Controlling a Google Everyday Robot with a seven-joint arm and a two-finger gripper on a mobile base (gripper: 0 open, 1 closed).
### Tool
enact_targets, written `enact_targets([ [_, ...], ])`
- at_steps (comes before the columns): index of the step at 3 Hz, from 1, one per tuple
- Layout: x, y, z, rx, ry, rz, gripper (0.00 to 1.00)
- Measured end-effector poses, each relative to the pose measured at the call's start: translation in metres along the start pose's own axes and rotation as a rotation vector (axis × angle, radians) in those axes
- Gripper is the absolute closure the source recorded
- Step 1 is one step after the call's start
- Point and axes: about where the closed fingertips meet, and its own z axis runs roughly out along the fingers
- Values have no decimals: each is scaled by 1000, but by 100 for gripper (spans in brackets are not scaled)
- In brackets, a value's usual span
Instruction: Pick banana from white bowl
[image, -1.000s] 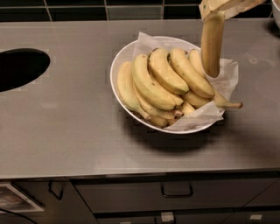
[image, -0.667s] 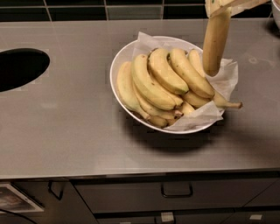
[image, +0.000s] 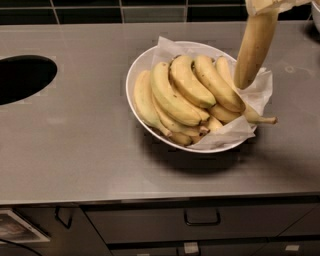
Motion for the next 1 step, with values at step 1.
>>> enact_targets([
  [1, 5, 15, -9, -43, -15, -49, 100],
])
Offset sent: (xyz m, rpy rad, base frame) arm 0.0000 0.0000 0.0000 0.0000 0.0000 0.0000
